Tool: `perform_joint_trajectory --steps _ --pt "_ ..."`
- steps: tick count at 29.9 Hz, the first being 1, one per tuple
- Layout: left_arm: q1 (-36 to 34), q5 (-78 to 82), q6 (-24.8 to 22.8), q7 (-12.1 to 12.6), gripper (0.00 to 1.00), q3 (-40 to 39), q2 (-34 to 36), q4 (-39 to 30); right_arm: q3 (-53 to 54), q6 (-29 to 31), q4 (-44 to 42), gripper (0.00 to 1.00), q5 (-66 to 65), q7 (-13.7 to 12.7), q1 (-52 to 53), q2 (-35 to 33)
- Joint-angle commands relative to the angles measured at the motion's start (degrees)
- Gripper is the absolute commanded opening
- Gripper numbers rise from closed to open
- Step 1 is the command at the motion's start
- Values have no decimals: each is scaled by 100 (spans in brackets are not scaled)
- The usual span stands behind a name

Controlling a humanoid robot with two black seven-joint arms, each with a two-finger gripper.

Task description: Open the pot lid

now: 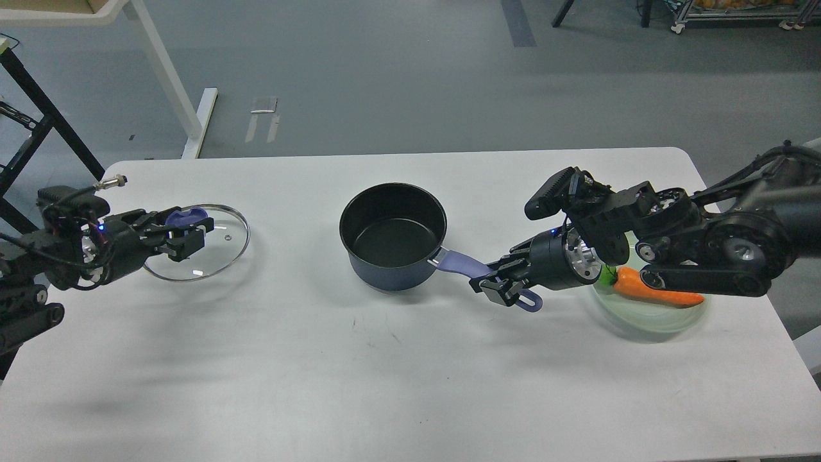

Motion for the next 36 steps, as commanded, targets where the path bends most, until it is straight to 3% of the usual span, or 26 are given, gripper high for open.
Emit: perform_joint_trajectory --steps 1,13,16,22,26,32,36 --pt "203 -65 151 26 53 11 -125 144 11 0 1 24 6 2 -2 6" --pt "449 -65 407 35 59 20 -293 355 -16 17 10 24 -3 2 -55 -12" --pt "449 -73 407 26 80 -6 -293 355 -16 17 10 24 -3 -7 -72 -12" --pt "432 -82 398 -17 89 -59 -266 346 -7 8 10 28 -3 -7 -90 -12" --pt "397 -424 381 -31 95 -59 -231 346 10 0 1 39 -3 -7 -90 -21" --pt "265 -1188 293 -31 99 -59 -196 311 115 -35 -16 81 49 -7 -116 -38" --pt "28 -1803 118 -31 99 -85 -108 276 361 -27 -16 93 339 -25 -204 -170"
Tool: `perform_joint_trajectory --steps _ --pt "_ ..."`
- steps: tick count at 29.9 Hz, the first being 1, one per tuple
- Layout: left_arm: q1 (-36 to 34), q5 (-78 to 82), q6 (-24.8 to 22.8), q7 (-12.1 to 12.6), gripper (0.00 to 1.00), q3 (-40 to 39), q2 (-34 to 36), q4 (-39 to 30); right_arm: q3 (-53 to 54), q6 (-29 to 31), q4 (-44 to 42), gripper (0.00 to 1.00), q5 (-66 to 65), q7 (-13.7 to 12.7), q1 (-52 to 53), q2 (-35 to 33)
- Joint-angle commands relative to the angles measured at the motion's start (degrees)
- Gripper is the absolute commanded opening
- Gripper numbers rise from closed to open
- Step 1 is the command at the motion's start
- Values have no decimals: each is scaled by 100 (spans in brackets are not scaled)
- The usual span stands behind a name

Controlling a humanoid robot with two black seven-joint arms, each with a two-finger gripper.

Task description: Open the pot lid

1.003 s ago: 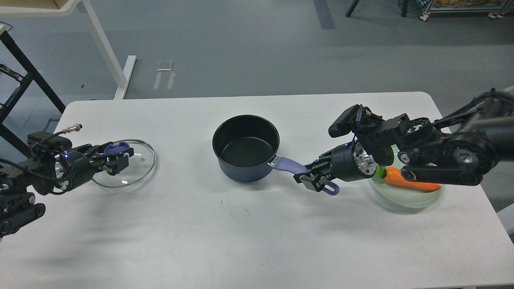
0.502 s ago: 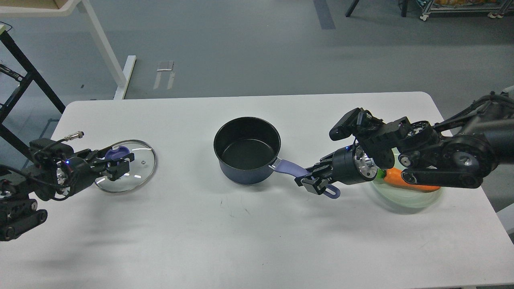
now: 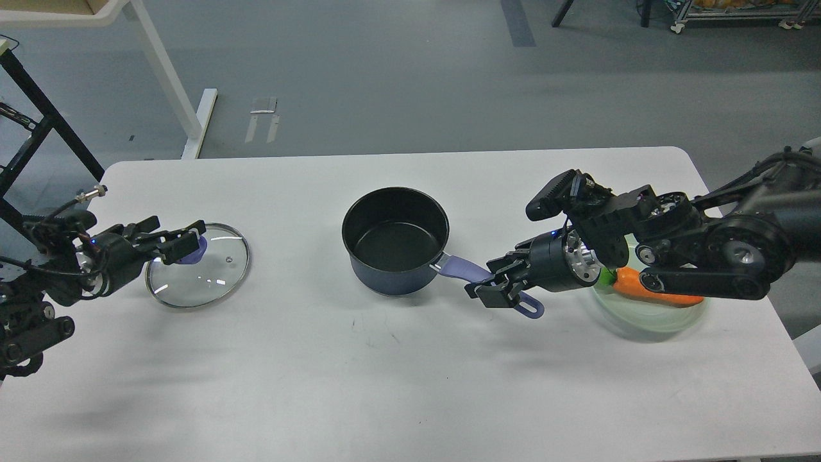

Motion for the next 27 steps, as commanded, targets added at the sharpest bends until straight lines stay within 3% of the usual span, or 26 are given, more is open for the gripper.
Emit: perform_joint_trajectory --steps 1,7,10,14,19,27 --pt "-223 -695 -191 0 99 -56 49 -18 280 -6 -1 97 237 -12 -65 -153" --pt "-601 -2716 -999 0 99 -496 93 -27 1544 -50 -247 98 501 -12 -451 -917" --pt "-759 -3578 -1465 0 99 -706 120 -27 2755 -50 -256 98 536 -12 -960 -1436" --pt "-742 -4449 -1957 0 99 -1207 -29 -18 4381 -59 -308 99 563 -21 -1821 -1613" --pt "-742 -4871 -2029 0 99 -1760 -521 61 5939 -59 -695 99 1352 -21 -2806 -1560" --pt "-663 -6084 -2160 0 99 -2464 -1373 605 6855 -331 -809 99 3899 14 -3414 -1551"
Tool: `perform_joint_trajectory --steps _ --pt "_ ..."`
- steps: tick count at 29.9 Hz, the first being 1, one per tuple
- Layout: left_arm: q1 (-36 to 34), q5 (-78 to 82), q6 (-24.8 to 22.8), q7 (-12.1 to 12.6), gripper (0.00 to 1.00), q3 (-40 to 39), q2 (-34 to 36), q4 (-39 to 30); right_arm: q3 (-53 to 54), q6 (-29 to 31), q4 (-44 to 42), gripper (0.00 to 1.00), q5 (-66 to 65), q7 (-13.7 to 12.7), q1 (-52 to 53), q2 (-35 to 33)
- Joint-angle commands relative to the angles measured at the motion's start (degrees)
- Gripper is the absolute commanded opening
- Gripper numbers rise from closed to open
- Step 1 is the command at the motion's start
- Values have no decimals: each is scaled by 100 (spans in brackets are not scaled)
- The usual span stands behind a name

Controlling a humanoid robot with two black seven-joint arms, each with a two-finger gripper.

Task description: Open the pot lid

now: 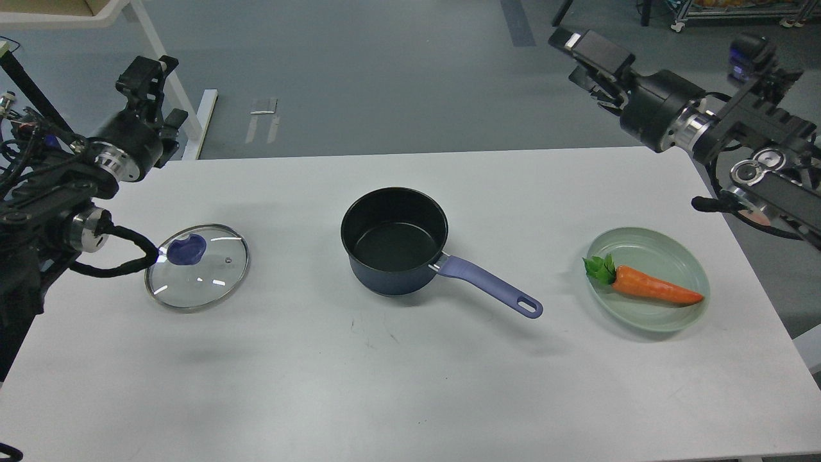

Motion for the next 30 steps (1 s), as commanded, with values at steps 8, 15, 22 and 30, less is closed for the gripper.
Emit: perform_joint_trajectory --steps 8,15,22,30 --pt "23 -1657 -322 0 99 -577 -698 236 289 -160 -818 99 4317 52 -343 377" --pt "172 -2475 -384 49 99 -1087 -944 228 1755 67 -1767 99 5059 263 -1168 1563" --pt "357 -2476 -402 66 99 -1325 -980 201 2417 516 -2287 99 5059 254 -1424 2198" --pt "489 -2432 -375 49 99 -1272 -892 193 2364 631 -2287 100 5006 245 -1372 2154"
